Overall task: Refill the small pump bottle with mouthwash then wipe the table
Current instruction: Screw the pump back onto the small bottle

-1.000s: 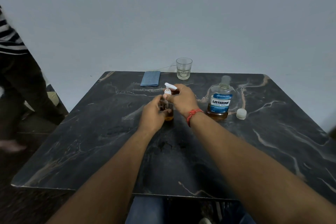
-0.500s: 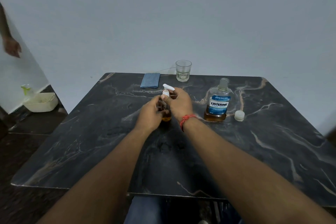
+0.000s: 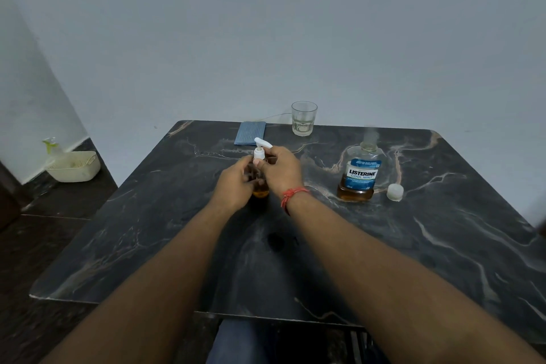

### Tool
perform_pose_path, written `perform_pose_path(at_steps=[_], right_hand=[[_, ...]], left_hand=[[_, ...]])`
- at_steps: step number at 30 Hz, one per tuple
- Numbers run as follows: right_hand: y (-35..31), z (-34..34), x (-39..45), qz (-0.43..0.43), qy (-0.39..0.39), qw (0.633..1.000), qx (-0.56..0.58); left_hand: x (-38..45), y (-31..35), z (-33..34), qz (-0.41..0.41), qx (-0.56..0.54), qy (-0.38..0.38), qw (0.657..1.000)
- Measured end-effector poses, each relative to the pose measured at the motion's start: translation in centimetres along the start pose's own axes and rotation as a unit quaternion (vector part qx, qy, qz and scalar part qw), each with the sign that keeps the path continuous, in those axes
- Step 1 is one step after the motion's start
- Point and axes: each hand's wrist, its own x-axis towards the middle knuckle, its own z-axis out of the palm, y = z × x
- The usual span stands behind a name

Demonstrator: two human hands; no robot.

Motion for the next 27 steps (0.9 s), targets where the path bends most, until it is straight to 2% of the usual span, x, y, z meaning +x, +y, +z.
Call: perform_pose_path(at_steps=[12, 23, 27], right_hand=[[-0.3, 0.1, 0.1, 0.013, -0.028, 0.999, 0.012], [-0.3, 0.1, -0.8, 0.035, -0.067, 0.993, 0.090], [0.2, -0.9, -1.2, 0.019, -0.047, 0.994, 0.093]], left_hand=[[-0.2, 0.0, -0.7, -0.011, 0.029, -0.003, 1.000], [-0.7, -0.3, -0.8, -0.026, -0.020, -0.002, 0.999], [-1.3, -0.9, -0.8, -0.040, -0.026, 0.003, 0.999]])
